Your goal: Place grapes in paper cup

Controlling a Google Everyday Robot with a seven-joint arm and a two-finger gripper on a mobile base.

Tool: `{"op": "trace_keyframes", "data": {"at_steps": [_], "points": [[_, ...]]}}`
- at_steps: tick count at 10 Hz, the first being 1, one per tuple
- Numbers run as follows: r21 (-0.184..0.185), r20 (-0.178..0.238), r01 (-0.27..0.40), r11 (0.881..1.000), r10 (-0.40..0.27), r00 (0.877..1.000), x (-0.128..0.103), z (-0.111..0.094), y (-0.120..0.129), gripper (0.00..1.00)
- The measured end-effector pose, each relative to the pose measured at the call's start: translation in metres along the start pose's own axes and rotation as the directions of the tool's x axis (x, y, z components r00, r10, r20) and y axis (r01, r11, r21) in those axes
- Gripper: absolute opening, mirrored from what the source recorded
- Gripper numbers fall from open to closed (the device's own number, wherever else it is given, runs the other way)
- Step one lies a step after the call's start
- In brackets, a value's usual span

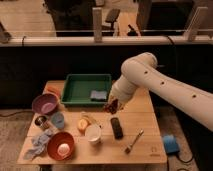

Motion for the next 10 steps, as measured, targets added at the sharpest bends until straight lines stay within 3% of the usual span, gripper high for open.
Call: {"op": "trace_keyframes", "data": {"at_steps": [5, 10], "points": [[-0.004, 0.062, 0.089, 0.996, -0.089, 0.994, -0.034, 0.009, -0.019, 0.04], [0.013, 0.117, 0.115, 0.993, -0.116, 0.986, -0.050, 0.025, -0.022, 0.04]]}}
